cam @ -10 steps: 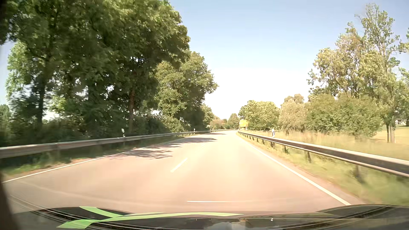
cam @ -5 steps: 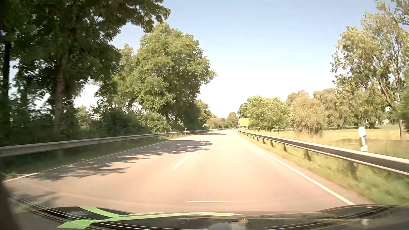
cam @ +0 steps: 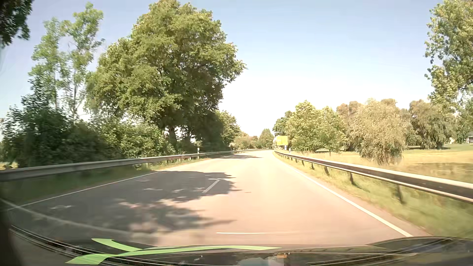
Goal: Follow the waypoints while adhering to traffic rules and regulations
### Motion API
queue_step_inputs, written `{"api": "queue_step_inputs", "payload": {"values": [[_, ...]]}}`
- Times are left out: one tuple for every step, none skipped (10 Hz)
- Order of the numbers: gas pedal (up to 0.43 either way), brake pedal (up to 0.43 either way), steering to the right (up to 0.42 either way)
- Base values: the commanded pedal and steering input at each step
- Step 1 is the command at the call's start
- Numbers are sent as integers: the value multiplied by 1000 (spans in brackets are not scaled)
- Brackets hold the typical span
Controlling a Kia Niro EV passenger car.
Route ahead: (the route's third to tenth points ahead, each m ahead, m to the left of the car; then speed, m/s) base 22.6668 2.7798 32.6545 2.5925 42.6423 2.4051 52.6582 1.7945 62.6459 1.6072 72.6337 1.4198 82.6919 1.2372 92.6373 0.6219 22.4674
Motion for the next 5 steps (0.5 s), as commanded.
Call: {"api": "queue_step_inputs", "payload": {"values": [[0,0,5],[0,0,5],[0,0,5],[0,0,5],[0,0,4]]}}
